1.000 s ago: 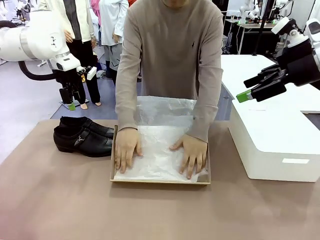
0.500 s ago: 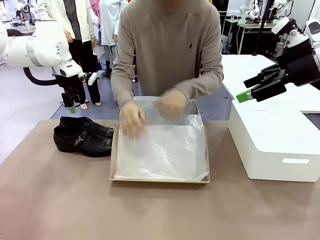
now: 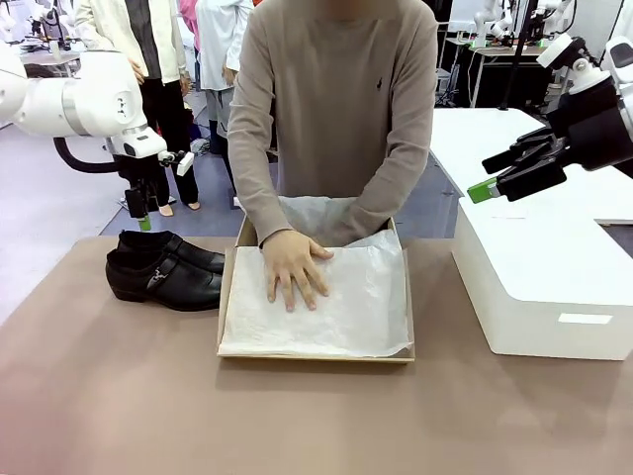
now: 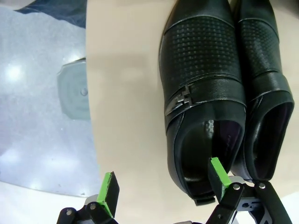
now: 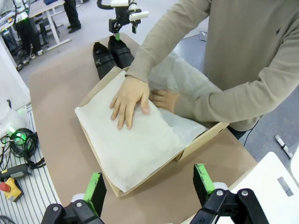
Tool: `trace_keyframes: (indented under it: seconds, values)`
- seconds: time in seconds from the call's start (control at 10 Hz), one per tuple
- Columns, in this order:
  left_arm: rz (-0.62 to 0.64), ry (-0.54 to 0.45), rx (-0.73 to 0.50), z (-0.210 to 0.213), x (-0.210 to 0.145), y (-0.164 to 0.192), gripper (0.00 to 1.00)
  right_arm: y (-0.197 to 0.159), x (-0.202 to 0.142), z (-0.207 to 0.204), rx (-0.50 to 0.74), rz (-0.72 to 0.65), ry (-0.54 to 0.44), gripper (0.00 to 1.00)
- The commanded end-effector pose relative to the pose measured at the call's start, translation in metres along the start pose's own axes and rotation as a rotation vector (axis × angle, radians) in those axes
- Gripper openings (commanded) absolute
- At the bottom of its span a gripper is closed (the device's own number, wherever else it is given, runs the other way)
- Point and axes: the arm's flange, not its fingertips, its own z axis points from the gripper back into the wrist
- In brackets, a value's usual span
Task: Pack the shoes into the box.
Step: Place one shoe of the Shoes into the Shoes Box.
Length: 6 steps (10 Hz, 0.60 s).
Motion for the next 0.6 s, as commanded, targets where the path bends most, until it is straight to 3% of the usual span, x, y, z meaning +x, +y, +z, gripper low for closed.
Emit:
trace_keyframes:
  seconds: [0.0, 0.5]
  values:
    - [0.021, 0.011, -0.013, -0.001, -0.001, 0.010, 1.00, -0.002, 0.000, -0.001, 0.010, 0.010, -0.014, 1.00]
    - [0.037, 0.022, -0.006, -0.016, -0.001, 0.021, 1.00, -0.002, 0.000, -0.001, 0.010, 0.010, -0.014, 1.00]
